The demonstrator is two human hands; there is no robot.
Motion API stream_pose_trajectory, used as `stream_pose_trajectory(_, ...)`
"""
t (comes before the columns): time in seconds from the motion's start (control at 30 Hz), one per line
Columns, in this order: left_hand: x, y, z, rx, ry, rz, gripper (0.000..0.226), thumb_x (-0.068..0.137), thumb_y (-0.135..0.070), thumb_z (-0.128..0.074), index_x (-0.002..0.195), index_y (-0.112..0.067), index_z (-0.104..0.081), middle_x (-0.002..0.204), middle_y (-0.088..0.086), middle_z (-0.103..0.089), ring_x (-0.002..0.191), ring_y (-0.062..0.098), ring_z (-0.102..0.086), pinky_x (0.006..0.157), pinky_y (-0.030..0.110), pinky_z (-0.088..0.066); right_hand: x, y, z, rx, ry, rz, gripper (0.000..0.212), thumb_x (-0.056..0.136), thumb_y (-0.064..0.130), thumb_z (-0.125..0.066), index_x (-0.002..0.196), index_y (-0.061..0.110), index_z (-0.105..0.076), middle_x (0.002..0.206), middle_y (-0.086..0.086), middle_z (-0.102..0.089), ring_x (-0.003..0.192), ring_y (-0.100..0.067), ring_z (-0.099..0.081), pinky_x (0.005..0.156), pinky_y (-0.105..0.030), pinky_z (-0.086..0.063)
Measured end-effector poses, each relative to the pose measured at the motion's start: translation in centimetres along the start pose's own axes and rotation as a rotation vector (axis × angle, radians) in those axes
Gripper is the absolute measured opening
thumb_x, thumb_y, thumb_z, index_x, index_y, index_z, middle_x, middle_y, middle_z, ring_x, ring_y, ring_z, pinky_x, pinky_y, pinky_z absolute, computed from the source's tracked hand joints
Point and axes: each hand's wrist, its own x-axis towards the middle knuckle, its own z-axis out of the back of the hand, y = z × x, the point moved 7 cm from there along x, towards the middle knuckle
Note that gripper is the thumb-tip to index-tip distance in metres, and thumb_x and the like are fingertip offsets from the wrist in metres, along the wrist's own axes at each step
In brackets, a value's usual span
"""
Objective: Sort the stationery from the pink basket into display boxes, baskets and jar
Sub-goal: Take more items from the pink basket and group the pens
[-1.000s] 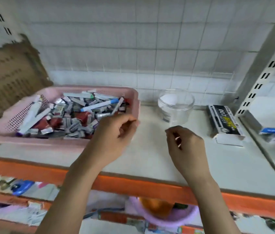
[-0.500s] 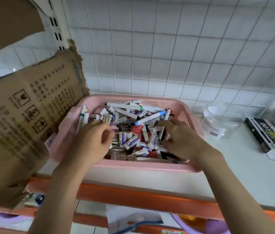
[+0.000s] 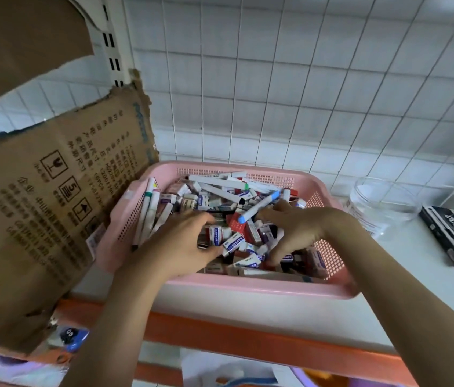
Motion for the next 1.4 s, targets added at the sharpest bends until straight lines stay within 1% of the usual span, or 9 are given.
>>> stream_pose_trajectory(0.2,-0.1,0.5,-0.2,-0.007,0.044,0.03,0.062,0.085,-0.049,-0.059,0.138,-0.026,-0.037,0.149,-0.008,-0.03,0.134,0.01,-0.032,0.108,0.029,-0.03,0.5,-0.7,-0.2,0.045,-0.049,0.007,0.111,0.067,0.054,-0.075,0.149,0.038,-0.003,0.159,0.002,0.007,0.146,-0.026,-0.006,0.114,-0.047,-0.022)
stream_pose_trajectory(0.37,-0.1,0.4,-0.1,-0.015,0.053,0.039,0.061,0.087,-0.048,-0.057,0.14,-0.025,-0.036,0.149,-0.007,-0.031,0.133,0.011,-0.033,0.104,0.027,-0.03,0.4,-0.7,0.2,0.167,-0.101,0.063,0.082,0.067,0.055,-0.076,0.134,0.033,-0.035,0.136,0.003,-0.04,0.126,-0.026,-0.042,0.102,-0.043,-0.04)
stream_pose_trajectory(0.6,1.3,-0.8,-1.0,0.082,0.183,0.037,0.076,0.086,-0.045,-0.061,0.147,-0.023,-0.022,0.151,-0.001,-0.028,0.136,0.021,-0.031,0.108,0.036,-0.032,-0.2,0.0,-0.1,0.206,-0.19,0.144,0.051,0.073,0.04,-0.077,0.109,0.033,-0.041,0.114,0.004,-0.04,0.107,-0.019,-0.04,0.088,-0.035,-0.039)
stream_pose_trajectory(0.7,2.1,-1.2,-1.9,0.089,0.298,0.064,0.081,0.082,-0.047,-0.064,0.147,-0.028,-0.019,0.148,-0.002,-0.034,0.129,0.022,-0.04,0.102,0.035,-0.039,-0.4,-0.1,0.5,0.166,-0.308,0.162,0.06,0.075,0.038,-0.075,0.125,0.026,-0.044,0.11,0.005,-0.044,0.106,-0.02,-0.043,0.088,-0.034,-0.041)
stream_pose_trajectory(0.83,3.1,-1.5,-2.0,0.146,0.385,0.092,0.086,0.076,-0.058,-0.065,0.143,-0.02,-0.026,0.136,0.0,-0.046,0.117,0.021,-0.049,0.096,0.034,-0.043,-1.2,0.2,1.0,0.149,-0.457,0.205,0.027,0.082,0.028,-0.068,0.102,0.023,-0.051,0.09,0.011,-0.045,0.085,-0.015,-0.047,0.069,-0.024,-0.039)
stream_pose_trajectory(0.93,3.4,-1.7,-1.7,0.171,0.425,0.1,0.078,0.079,-0.054,-0.063,0.14,-0.018,-0.03,0.138,0.001,-0.044,0.12,0.021,-0.047,0.092,0.028,-0.041,-0.9,0.3,0.4,0.142,-0.404,0.155,0.032,0.085,0.027,-0.062,0.114,0.019,-0.052,0.104,0.003,-0.054,0.094,-0.018,-0.051,0.081,-0.032,-0.044)
stream_pose_trajectory(1.1,3.2,-1.7,-2.0,0.127,0.501,0.1,0.073,0.079,-0.04,-0.065,0.142,-0.025,-0.031,0.138,-0.001,-0.047,0.115,0.019,-0.049,0.086,0.025,-0.039,-0.6,0.4,-0.6,0.13,-0.218,0.081,0.059,0.073,0.027,-0.07,0.125,0.025,-0.042,0.11,0.001,-0.051,0.094,-0.018,-0.054,0.081,-0.036,-0.049)
stream_pose_trajectory(1.23,2.9,-1.5,-2.3,0.09,0.544,0.091,0.064,0.077,-0.039,-0.067,0.135,-0.027,-0.042,0.132,-0.004,-0.052,0.112,0.018,-0.052,0.091,0.027,-0.043,-0.6,0.5,-0.2,0.116,-0.265,0.105,0.046,0.072,0.022,-0.074,0.105,0.026,-0.042,0.091,0.005,-0.048,0.076,-0.012,-0.051,0.062,-0.028,-0.042)
stream_pose_trajectory(1.4,3.6,-0.9,-2.8,0.226,0.451,0.122,0.063,0.073,-0.046,-0.066,0.126,-0.016,-0.05,0.122,0.001,-0.056,0.104,0.019,-0.055,0.089,0.034,-0.049,-0.7,0.5,-0.1,0.12,-0.373,0.176,0.03,0.076,0.021,-0.07,0.096,0.027,-0.048,0.108,0.003,-0.046,0.099,-0.017,-0.05,0.079,-0.03,-0.043)
